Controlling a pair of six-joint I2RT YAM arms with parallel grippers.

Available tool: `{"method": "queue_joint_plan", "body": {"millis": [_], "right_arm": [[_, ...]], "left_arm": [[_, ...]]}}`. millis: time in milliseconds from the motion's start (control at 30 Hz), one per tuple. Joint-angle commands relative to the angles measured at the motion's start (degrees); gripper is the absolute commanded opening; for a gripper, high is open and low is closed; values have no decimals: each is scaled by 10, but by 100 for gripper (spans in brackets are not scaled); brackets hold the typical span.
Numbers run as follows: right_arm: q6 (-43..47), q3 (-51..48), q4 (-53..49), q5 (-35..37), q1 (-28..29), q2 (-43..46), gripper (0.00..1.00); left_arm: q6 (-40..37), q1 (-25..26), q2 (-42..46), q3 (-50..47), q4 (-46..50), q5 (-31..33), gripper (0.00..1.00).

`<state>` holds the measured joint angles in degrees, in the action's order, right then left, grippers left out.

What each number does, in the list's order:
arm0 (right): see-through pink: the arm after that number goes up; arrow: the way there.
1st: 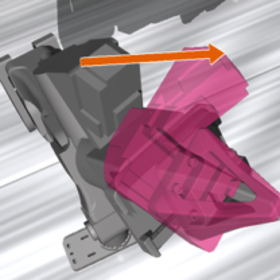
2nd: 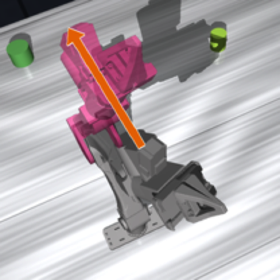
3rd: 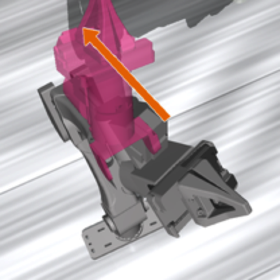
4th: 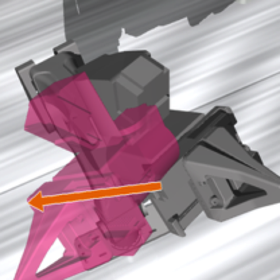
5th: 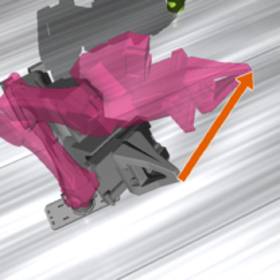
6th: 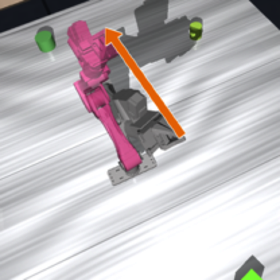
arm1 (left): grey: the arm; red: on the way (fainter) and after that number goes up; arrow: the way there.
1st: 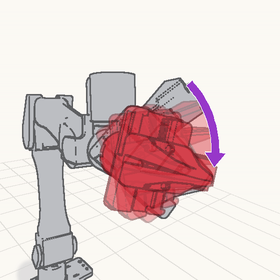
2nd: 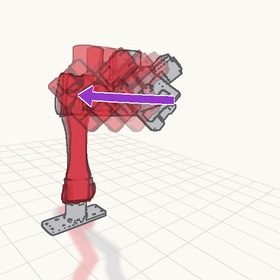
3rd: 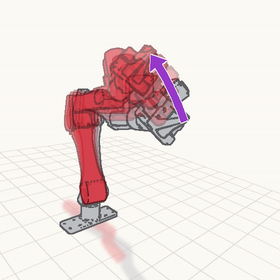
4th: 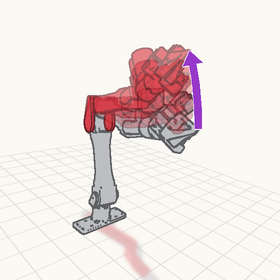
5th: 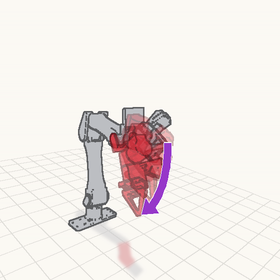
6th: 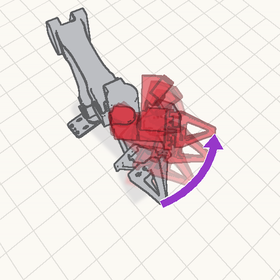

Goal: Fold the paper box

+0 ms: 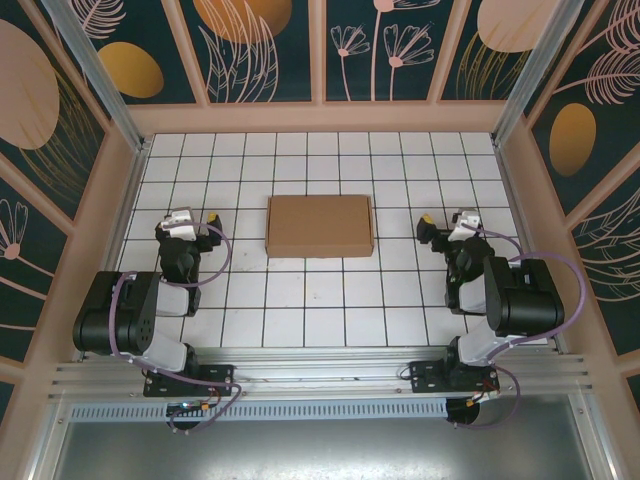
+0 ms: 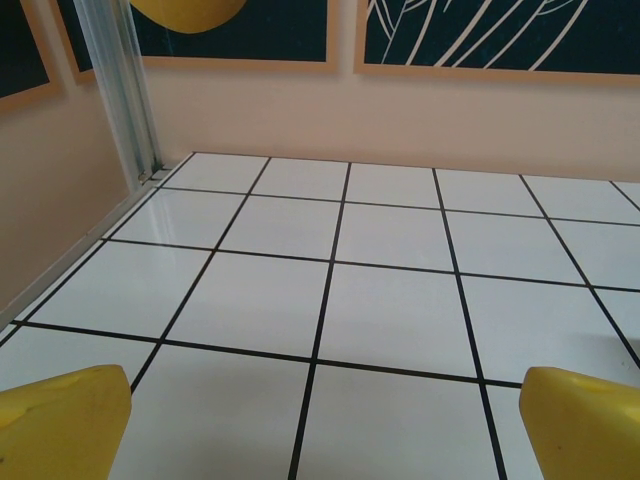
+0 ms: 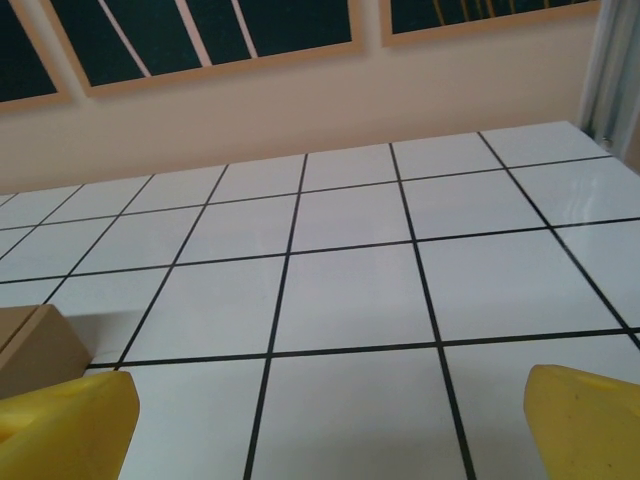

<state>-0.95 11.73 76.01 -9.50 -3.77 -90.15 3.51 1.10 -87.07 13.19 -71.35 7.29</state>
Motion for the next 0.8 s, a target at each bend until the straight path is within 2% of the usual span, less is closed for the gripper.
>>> {"method": "queue_joint_plan", "body": {"millis": [0, 200, 767], "right_arm": [[9, 4, 9, -29, -9, 4, 99], [6, 9, -3, 12, -1, 5, 99], [8, 8, -3, 21, 5, 5, 99]], "left_arm": [[8, -5, -5, 12, -5, 0, 99], [7, -6, 0, 4, -14, 0, 99], [6, -6, 0, 6, -13, 0, 99]]}}
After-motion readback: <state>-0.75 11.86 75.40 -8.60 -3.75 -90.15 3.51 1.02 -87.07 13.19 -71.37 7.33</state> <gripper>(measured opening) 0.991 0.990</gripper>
